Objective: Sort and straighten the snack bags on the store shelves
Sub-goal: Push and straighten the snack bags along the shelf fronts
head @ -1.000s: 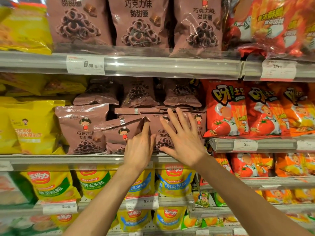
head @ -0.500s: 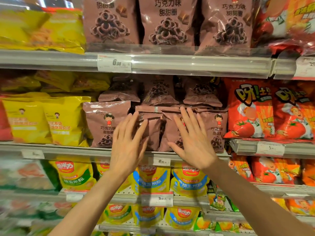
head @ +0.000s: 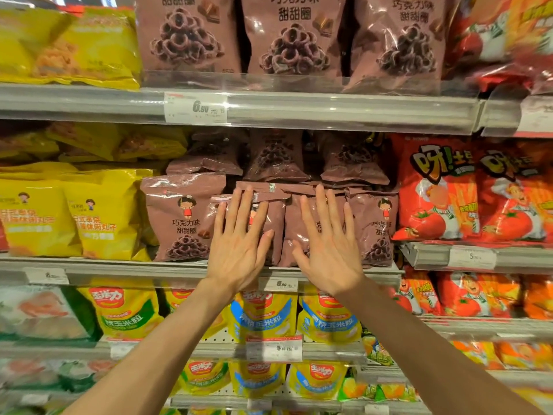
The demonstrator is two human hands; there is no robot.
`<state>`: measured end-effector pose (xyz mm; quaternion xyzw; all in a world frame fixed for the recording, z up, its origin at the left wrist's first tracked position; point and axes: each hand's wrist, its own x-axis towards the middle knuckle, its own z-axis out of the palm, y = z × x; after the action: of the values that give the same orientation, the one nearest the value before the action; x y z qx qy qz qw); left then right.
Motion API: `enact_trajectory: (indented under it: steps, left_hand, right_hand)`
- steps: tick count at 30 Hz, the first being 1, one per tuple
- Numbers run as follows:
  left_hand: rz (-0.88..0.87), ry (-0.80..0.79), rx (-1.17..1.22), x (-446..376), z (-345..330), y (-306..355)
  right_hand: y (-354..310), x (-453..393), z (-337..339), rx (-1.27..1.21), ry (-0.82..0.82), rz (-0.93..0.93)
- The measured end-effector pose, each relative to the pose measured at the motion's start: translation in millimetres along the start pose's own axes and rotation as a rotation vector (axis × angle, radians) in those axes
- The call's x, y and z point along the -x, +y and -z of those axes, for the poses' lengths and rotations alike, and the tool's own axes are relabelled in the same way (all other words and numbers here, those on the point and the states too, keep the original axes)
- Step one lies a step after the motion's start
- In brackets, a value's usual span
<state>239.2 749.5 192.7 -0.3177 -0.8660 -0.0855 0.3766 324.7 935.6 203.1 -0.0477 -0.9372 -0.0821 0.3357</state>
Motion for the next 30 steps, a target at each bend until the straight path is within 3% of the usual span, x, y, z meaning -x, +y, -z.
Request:
enact_trajectory:
  steps: [6,9,14,22,30]
  left_hand:
    - [-0.006,0.122,0.065,3,6,7]
    - [0.025,0.089,0.053,1,-1,15]
    - [0.058,0.028,-0.002,-3,-7,20]
    - [0.036,-0.052,0.088,-1,8,16]
    - [0.114,0.032,0.297,24,49,18]
  right_hand:
    - [26,17,15,0.017,0.087,-0.044]
    - [46,30,12,0.058,0.111,-0.144]
    - [57,37,-4,0.090,0.030,-0.141]
    - [59,33,-3,-0.036,-0.050,-0.171]
    - [31,54,19,-0.304,-0.005,-0.246]
